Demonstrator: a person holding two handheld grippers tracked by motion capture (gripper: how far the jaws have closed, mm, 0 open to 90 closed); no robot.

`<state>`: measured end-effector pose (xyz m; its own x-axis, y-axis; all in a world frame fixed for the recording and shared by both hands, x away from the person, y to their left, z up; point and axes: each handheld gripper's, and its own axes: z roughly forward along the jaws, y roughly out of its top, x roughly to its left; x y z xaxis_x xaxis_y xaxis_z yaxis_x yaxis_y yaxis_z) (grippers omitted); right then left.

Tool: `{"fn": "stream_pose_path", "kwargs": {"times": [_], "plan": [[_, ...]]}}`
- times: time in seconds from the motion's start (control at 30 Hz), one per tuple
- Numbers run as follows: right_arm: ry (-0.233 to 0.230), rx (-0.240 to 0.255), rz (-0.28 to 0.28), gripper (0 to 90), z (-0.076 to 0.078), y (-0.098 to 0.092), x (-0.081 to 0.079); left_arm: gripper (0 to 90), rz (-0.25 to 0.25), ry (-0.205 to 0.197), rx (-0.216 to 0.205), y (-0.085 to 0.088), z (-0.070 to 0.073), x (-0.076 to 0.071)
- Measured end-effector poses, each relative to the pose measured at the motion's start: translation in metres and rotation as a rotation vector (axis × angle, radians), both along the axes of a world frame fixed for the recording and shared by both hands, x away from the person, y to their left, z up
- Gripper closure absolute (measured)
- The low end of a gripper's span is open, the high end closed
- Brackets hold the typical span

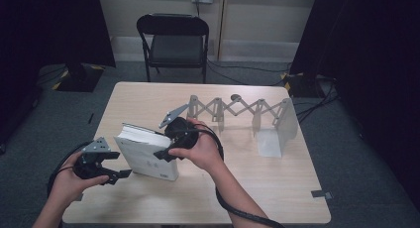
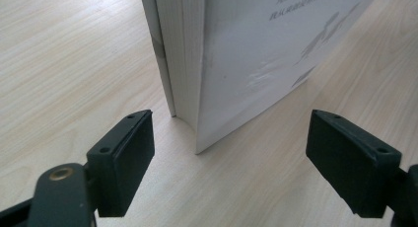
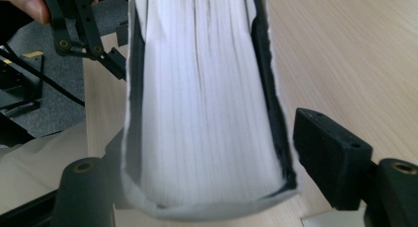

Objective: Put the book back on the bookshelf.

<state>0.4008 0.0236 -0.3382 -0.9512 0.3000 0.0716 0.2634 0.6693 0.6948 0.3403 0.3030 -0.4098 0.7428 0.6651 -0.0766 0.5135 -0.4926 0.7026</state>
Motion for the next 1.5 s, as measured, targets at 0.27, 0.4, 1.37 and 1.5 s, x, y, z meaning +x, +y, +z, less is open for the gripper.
{"fn": "stream_pose_path", "kwargs": {"times": [0.27, 0.4, 1.37, 1.5], "plan": [[0.012, -0.038, 0.011, 27.2, 0.005, 0.007, 0.004, 18.7, 0.006, 0.002, -0.005, 0.000, -0.006, -0.002], [0.008, -0.040, 0.014, 27.5, 0.007, 0.012, 0.004, 18.7, 0.007, 0.012, 0.000, 0.000, -0.011, -0.003], [0.023, -0.112, 0.043, 26.0, 0.007, 0.036, 0.009, 20.4, -0.001, 0.025, -0.009, -0.001, -0.020, -0.005], [-0.001, -0.110, 0.056, 38.7, 0.009, 0.035, 0.007, 20.7, 0.001, 0.022, -0.008, -0.001, -0.019, -0.004]]}}
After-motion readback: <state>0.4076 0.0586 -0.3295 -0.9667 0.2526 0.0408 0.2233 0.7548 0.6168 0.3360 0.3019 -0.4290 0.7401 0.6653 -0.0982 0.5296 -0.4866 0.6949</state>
